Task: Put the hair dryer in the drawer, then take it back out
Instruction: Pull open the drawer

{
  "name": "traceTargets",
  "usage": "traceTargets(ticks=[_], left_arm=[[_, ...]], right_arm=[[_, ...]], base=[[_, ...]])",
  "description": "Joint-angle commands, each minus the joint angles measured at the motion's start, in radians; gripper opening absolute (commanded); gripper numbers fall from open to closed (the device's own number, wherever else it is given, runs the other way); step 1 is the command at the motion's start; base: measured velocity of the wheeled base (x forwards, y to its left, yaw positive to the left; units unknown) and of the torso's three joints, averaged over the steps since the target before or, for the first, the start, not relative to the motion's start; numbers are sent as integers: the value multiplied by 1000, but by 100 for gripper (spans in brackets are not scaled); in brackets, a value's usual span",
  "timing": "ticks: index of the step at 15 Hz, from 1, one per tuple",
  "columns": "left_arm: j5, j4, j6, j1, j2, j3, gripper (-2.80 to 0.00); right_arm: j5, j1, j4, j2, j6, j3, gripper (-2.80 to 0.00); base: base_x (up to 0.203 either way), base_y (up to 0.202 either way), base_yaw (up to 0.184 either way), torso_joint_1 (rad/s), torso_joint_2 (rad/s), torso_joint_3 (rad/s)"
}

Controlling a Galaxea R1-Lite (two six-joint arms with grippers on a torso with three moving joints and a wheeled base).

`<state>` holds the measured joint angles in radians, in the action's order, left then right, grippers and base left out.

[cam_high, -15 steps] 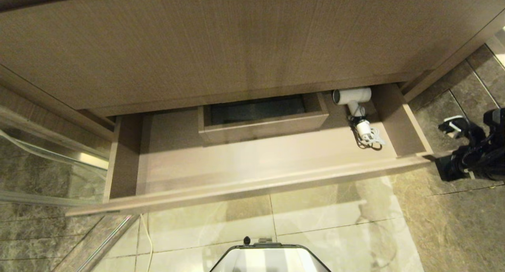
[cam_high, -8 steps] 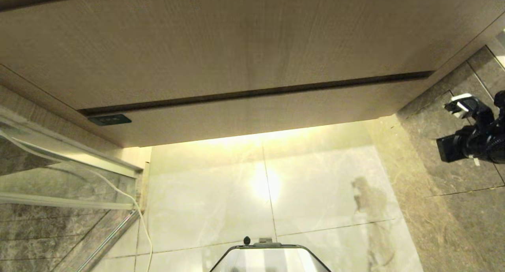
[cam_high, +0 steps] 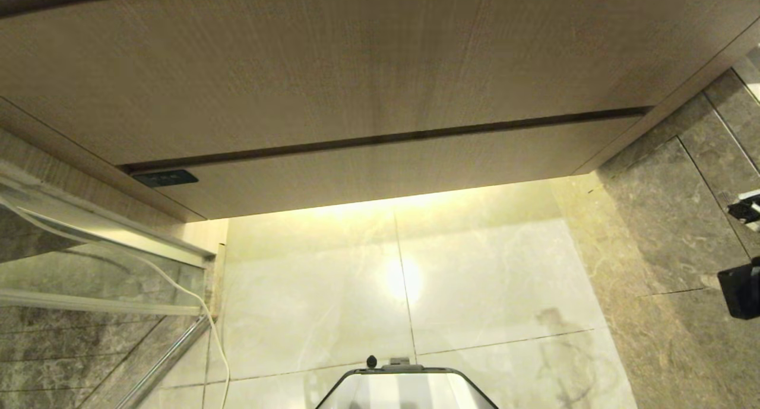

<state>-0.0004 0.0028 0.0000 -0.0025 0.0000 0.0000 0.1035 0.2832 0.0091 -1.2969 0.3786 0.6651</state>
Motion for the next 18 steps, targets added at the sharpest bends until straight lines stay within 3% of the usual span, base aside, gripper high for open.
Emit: traceTargets(ticks=[1,4,7,10,12,18], left_arm=[[0,0,0,1,0,1,-280],[0,0,0,1,0,1,-280],[0,0,0,1,0,2,-280],[0,0,0,1,0,0,-280],[0,0,0,1,0,2,-280],[0,0,0,1,0,2,-280]], right_arm=[[8,0,2,282,-29,-91,-280],[29,-49,1,630,-135,-258,-280],[-31,-198,8,997,-255,-423,-280],[-73,-362,-13,1288,-309,-609,-280],[-90,-425,-83,1337,-329,-691,-280],[-96,-426,-124,1337,-355,-705,-280]], base=[[0,0,0,0,0,0],[0,0,0,0,0,0],[0,0,0,0,0,0],[0,0,0,0,0,0],[0,0,0,0,0,0],[0,0,0,0,0,0]])
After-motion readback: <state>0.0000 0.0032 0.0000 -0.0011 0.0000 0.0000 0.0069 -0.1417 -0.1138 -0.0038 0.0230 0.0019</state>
